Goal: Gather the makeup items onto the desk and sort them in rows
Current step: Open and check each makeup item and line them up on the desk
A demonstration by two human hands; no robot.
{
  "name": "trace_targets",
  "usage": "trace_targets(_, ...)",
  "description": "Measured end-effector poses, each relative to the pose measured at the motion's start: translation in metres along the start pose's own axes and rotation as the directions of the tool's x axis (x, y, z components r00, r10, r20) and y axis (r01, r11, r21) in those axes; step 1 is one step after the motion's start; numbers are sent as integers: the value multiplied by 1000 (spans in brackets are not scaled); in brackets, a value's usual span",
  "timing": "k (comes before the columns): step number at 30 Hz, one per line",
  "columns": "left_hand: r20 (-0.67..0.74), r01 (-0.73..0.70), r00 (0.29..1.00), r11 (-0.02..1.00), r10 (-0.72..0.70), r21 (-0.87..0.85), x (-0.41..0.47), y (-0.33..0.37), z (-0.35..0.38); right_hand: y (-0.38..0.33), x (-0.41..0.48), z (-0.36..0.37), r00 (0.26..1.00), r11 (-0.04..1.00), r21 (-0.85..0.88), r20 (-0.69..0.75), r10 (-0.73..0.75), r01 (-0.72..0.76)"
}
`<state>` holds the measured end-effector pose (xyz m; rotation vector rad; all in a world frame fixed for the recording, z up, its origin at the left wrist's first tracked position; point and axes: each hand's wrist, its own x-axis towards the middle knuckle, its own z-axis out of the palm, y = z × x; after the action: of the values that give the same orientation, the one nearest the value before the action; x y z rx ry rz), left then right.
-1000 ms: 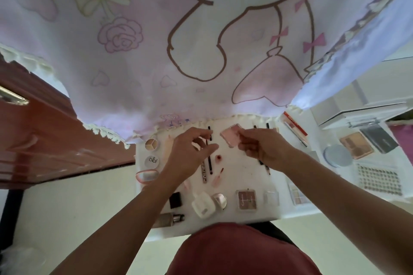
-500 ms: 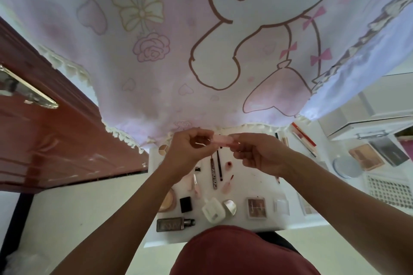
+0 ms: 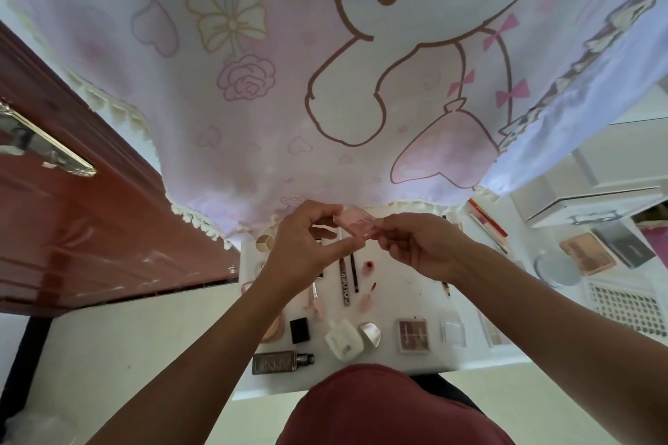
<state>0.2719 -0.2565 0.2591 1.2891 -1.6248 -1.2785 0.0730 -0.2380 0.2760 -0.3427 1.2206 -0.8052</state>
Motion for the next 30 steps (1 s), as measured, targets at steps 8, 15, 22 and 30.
trace_targets(8,17,54,998,998,-53,-15,0,-1,-2,4,-1,-2,993,977,-178,36,-114,118)
trace_targets(15,142,220,971,947,-191,-235,4,-3,-13,-5,-5,-8,943,800,-501,219,-252,330)
trace_targets(22,117,203,978,931,-175,-303,7,-2,-10,-2,-1,-2,920,734,-558,182,-346,386)
trace_targets(30,122,201,978,916,-168,-347,7,-3,-7,4,6,-1,859,603,-651,155,-489,461)
